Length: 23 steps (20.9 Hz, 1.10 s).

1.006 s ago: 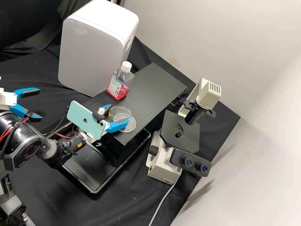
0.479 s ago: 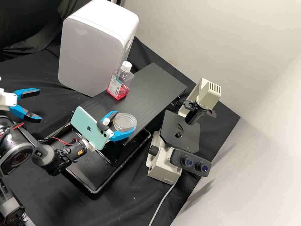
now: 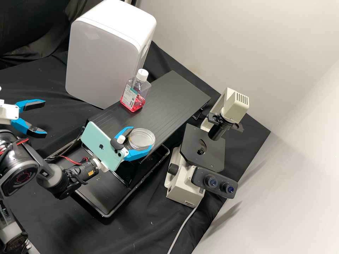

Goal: Place the lid on the petri dish

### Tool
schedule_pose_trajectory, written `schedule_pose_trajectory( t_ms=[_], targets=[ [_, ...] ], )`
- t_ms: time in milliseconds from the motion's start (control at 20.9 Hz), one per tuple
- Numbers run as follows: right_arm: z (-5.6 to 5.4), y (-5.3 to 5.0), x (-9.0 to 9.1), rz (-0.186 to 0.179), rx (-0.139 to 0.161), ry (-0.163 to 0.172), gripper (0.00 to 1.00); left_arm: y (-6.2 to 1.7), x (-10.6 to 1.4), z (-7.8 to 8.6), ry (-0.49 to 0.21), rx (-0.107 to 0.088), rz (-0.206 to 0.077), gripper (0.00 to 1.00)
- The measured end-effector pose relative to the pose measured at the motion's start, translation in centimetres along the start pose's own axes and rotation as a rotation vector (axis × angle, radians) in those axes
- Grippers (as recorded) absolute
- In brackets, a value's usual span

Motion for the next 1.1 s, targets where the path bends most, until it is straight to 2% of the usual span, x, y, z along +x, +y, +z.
schedule_pose_trajectory(
  t_ms=[288,335,479,671,767,1102],
  targets=[
    [-0.57,-0.7,-0.15,-0.029,0.001,0.025,0.0,0.0,0.0,0.0,0.0,0.0,0.0,1.0],
    [-0.58,-0.76,-0.22,-0.031,0.003,0.026,1.0,0.0,0.0,0.0,0.0,0.0,0.0,1.0],
    [-0.51,-0.82,-0.32,-0.034,0.016,0.022,1.0,0.01,0.0,-0.05,0.006,-0.002,0.001,1.0],
    [-0.45,-0.88,-0.41,-0.037,0.015,0.02,1.0,0.01,0.0,-0.05,0.006,-0.002,0.001,1.0],
    [-0.33,-0.99,-0.54,-0.048,0.015,0.008,1.0,0.01,0.0,-0.05,0.006,-0.002,0.001,1.0],
    [-0.32,-0.93,-0.54,-0.046,0.015,0.007,1.0,0.01,0.0,-0.05,0.006,-0.002,0.001,1.0]
  ],
)
